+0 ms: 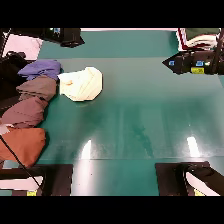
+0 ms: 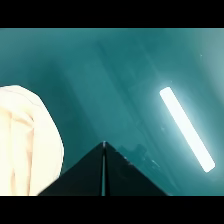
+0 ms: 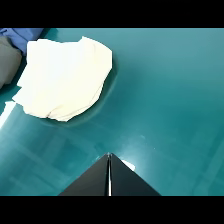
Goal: Fold the shirts.
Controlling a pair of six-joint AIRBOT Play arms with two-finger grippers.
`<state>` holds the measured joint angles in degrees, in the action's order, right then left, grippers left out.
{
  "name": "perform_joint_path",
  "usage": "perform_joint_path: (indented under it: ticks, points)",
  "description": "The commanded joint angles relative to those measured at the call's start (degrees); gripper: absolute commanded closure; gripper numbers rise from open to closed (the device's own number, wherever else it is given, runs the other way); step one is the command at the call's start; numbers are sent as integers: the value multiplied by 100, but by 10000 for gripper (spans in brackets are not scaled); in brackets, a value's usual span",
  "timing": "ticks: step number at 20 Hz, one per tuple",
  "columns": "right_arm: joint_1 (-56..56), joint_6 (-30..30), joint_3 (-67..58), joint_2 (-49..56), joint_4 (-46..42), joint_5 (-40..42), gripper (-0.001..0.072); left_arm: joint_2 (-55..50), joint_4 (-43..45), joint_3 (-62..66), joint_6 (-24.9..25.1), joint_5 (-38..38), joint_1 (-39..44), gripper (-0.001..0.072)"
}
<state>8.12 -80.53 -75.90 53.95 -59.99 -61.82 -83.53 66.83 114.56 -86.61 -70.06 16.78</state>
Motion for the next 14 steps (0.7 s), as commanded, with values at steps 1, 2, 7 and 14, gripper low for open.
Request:
perform_joint_path:
  ticks: [1,2,7,14]
  points:
    - [2,0,-7,0,2,22,697,-4,-48,2,-13,304,-4,686]
    - [2,-2,-7,-2,4,44,697,-7,-59,0,15,474,-2,686]
    - [2,-2,-7,-2,50,55,697,-643,181,0,361,496,-2,141]
    - [2,-2,-7,0,46,87,697,-2487,1169,0,-267,131,-4,141]
